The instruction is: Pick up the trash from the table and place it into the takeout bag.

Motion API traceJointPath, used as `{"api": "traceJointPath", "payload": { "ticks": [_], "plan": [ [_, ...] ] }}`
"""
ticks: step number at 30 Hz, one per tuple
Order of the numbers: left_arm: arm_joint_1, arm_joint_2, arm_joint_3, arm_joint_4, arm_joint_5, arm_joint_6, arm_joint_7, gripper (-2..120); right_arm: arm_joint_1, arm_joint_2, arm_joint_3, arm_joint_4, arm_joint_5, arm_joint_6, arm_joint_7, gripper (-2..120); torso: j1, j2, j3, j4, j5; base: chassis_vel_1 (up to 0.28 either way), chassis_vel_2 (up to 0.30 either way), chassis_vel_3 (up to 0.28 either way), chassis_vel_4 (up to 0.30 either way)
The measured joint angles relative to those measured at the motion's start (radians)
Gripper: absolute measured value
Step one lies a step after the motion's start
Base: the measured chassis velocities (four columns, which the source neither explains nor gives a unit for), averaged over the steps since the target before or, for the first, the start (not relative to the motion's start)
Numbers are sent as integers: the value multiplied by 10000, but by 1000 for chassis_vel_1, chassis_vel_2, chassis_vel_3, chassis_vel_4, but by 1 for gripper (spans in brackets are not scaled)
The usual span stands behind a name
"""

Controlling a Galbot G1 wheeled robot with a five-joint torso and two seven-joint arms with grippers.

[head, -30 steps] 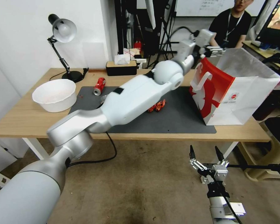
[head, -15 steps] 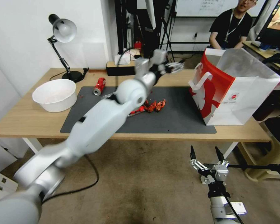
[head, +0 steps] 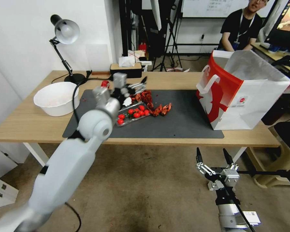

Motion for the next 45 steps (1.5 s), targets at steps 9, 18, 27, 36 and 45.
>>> {"api": "traceJointPath", "payload": {
  "ticks": [9, 18, 27, 36, 45],
  "plan": [
    [2513, -262, -1021, -499, 2867, -302, -594, 100, 31, -35, -21, -5, 11, -48, 6, 100, 0, -1, 0, 1, 0, 0, 0, 0, 0],
    [4463, -1160, -1410, -980, 4552, -421, -3582, 100, 50, -49, -66, -118, -29, -48, 3, 100, 2, -2, 0, 0, 2, 0, 0, 0, 0],
    [5191, -1263, -1513, -1402, 4058, -295, -3767, 100, -23, -40, -114, -72, -71, -44, -9, 100, 2, -1, 1, 0, 0, 0, 0, 0, 0],
    [5692, -1042, -1843, -1714, 3605, -237, -3191, 100, 0, 2, -208, -95, -97, -42, -19, 100, 2, -1, 1, 1, 1, 0, 0, 0, 0],
    [5814, -1134, -1825, -1730, 3519, -238, -3052, 100, 27, 9, -239, -110, -121, -57, -33, 100, 2, -1, 1, 1, 0, 0, 0, 0, 0]
  ]
}}
